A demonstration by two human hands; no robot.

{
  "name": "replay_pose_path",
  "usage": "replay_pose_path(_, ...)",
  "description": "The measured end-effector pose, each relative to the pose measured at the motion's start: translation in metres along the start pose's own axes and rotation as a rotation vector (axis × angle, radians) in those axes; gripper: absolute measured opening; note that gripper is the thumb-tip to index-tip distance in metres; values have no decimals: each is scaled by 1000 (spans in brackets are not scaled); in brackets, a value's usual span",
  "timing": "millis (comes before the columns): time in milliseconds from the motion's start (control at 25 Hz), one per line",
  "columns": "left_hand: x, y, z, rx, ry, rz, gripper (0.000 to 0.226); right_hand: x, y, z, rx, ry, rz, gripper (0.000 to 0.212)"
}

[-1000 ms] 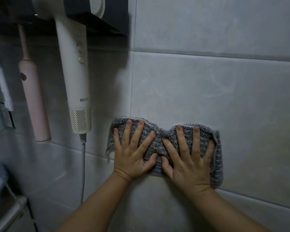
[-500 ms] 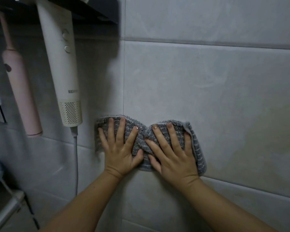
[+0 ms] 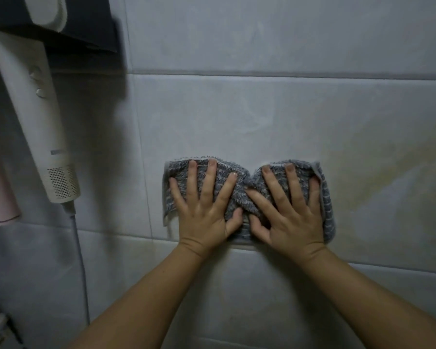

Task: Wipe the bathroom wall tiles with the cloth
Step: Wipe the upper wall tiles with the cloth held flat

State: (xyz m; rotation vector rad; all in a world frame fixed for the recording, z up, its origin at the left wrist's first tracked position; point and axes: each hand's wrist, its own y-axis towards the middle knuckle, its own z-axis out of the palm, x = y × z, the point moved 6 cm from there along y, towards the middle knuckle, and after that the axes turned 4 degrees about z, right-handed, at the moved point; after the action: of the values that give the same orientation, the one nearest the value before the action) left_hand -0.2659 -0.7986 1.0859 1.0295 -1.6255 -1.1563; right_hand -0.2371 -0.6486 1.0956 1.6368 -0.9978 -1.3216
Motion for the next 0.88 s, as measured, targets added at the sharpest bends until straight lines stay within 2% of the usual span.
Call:
replay_pose_path(240, -46, 108, -15, -89, -5, -6, 65, -87, 54, -29, -56, -109, 142, 53)
replay_pose_path(560, -85, 65, 1, -29, 2, 81, 64, -102, 3, -34, 63, -77, 250, 63)
replay_pose_path(680, -87, 102, -7, -80, 6, 72, 63, -116, 35, -43, 38, 20, 405, 59)
replay_pose_path(760, -94, 141, -13, -122, -8, 31, 63, -141, 57, -49, -1, -22, 490, 55)
replay_pose_path(880, -117, 171, -14, -135, -11, 37, 63, -180, 62, -56, -17, -114, 453, 55)
